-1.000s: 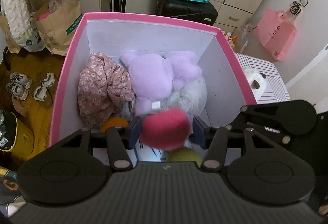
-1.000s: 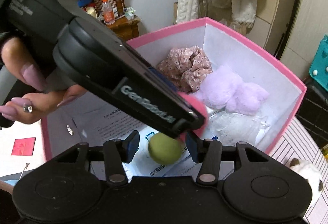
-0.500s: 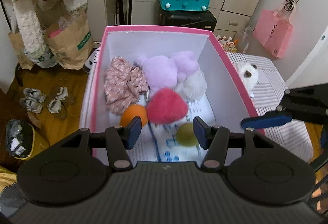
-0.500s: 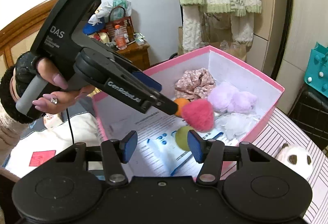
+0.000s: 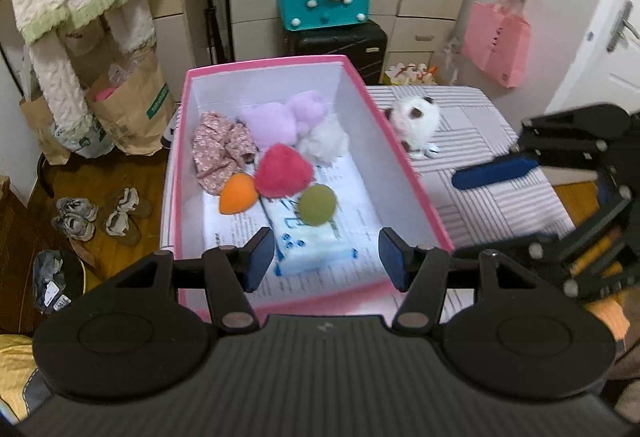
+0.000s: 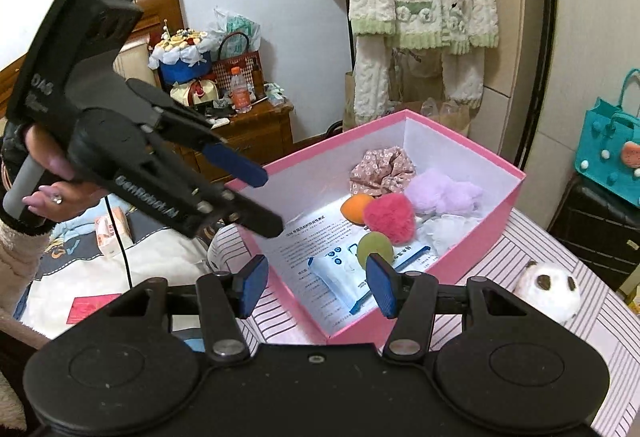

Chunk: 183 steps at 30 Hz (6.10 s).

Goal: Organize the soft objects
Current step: 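Withdraw both grippers from the box toward the white-and-brown plush, then grasp the white-and-brown plush with the left gripper while the right gripper grasps it too, then lift and carry the white-and-brown plush with both grippers over the pink box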

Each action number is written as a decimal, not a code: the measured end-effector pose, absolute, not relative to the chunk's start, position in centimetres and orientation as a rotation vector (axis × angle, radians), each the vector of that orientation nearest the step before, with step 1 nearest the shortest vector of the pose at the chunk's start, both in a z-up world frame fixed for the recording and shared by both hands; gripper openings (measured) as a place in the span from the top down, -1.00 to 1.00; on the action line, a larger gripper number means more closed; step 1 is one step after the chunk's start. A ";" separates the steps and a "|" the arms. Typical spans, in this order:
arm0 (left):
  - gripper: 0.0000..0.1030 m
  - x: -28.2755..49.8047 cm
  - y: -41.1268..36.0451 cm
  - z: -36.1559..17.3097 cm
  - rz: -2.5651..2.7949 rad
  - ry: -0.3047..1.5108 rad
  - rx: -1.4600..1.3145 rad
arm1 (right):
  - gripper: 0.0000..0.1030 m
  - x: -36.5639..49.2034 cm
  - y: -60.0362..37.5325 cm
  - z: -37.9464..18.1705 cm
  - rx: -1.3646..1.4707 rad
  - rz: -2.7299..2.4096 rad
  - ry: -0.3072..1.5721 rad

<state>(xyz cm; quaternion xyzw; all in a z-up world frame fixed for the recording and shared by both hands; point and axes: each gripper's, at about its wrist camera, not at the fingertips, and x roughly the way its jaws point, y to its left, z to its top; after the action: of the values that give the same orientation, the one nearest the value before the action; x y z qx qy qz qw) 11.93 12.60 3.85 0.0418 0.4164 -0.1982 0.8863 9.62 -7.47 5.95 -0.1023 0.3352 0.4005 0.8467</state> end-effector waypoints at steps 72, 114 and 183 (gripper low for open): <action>-0.68 17.4 -9.8 -2.3 -0.432 0.656 -0.001 | -0.61 17.7 -24.1 -7.1 -0.215 0.623 0.501; -0.36 24.1 -9.8 -8.2 -0.272 0.773 -0.152 | -0.48 22.9 -22.8 -8.3 -0.122 0.710 0.604; -0.32 17.3 12.4 3.1 -0.493 0.720 -0.296 | -0.47 16.6 -3.8 4.0 -0.461 0.725 0.587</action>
<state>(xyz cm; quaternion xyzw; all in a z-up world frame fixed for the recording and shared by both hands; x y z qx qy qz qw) 17.30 12.38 3.11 -0.1428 0.3472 -0.2381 0.8958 16.58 -3.76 3.97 -0.2203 0.2802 0.3466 0.8677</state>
